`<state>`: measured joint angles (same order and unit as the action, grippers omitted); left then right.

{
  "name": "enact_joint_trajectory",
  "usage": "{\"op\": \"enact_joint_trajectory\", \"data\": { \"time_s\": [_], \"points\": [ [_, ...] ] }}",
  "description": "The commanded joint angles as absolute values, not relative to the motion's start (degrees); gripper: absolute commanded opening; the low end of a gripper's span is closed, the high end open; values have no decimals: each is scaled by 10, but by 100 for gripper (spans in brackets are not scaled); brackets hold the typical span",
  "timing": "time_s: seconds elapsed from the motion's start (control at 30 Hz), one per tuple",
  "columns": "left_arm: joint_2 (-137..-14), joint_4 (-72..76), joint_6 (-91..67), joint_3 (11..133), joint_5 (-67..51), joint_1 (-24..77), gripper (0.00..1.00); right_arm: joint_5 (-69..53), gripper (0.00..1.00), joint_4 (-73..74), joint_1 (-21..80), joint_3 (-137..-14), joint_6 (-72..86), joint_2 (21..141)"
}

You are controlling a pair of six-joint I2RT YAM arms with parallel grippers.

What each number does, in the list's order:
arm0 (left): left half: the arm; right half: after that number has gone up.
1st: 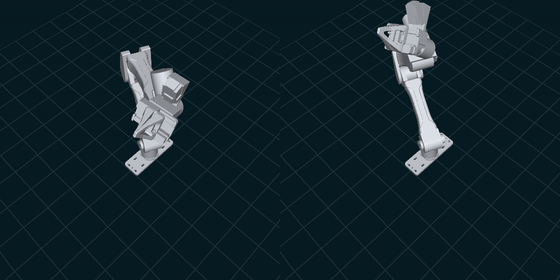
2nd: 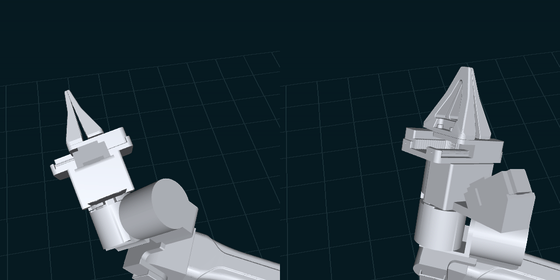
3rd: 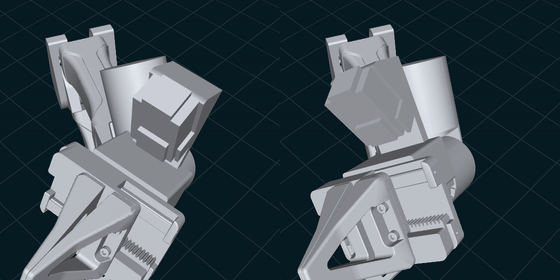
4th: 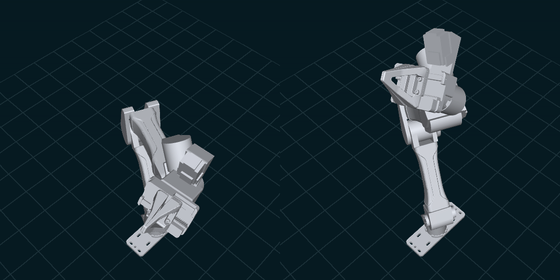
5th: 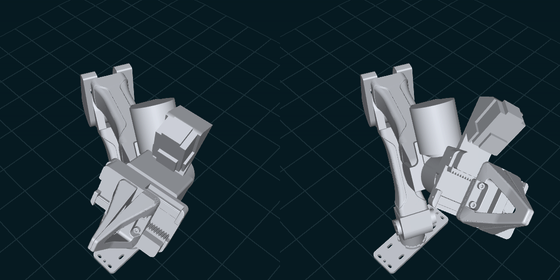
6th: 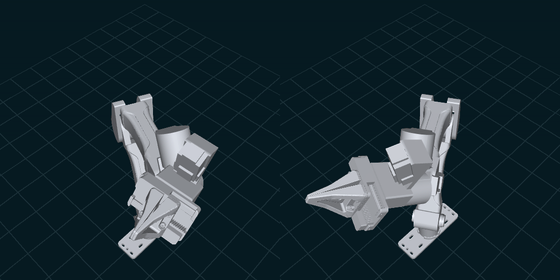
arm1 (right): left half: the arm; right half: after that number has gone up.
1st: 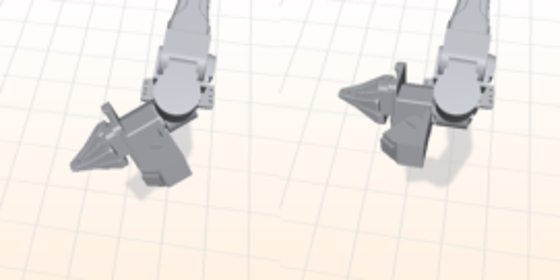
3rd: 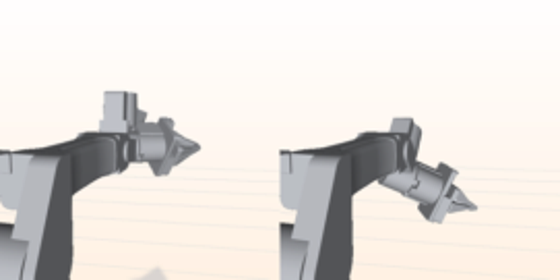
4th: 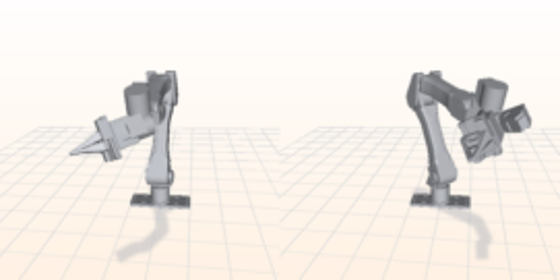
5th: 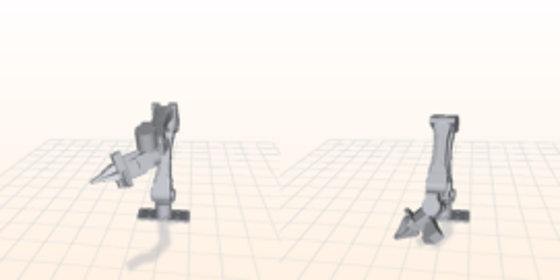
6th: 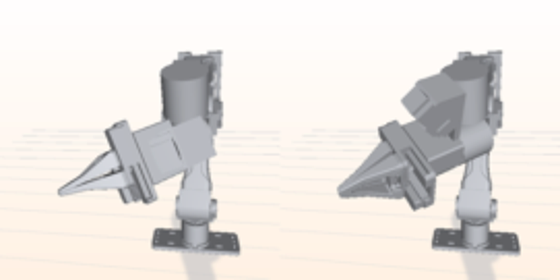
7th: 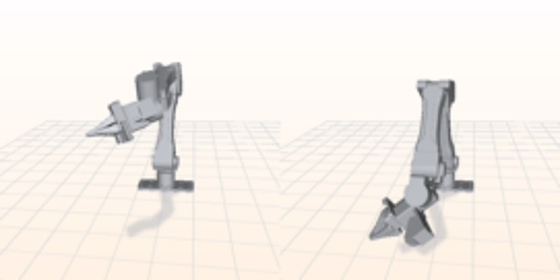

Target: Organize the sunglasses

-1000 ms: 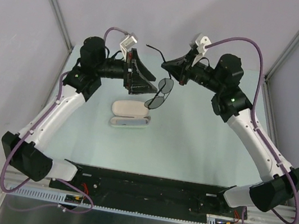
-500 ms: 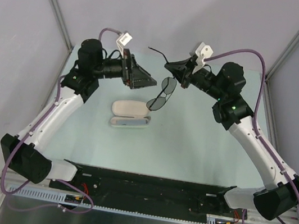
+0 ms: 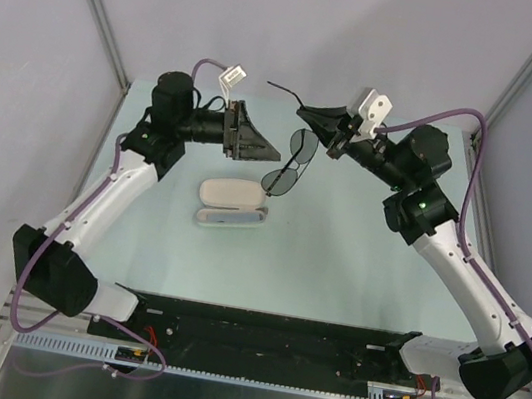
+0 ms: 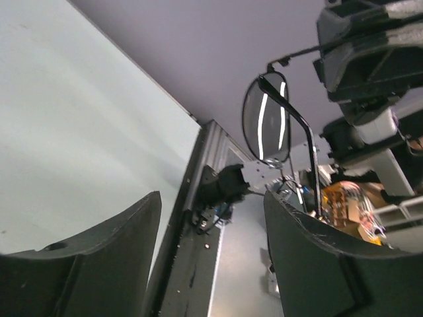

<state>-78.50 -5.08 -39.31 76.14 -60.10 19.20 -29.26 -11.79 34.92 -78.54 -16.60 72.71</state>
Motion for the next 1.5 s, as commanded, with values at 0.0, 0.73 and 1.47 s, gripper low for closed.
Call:
{"op": "enact_joint_trajectory", "data": {
  "time_s": [0.0, 0.73, 1.47],
  "points": [
    [-773, 22, -446, 753, -679, 209, 70, -302, 0, -163, 356, -785, -172, 705],
    [-799, 236, -617, 761, -705, 238, 83, -324, 0, -158, 390, -784, -180, 696],
    [-835, 249, -720, 750, -730, 260, 57, -277, 0, -166, 403, -783, -228, 722]
  ]
}}
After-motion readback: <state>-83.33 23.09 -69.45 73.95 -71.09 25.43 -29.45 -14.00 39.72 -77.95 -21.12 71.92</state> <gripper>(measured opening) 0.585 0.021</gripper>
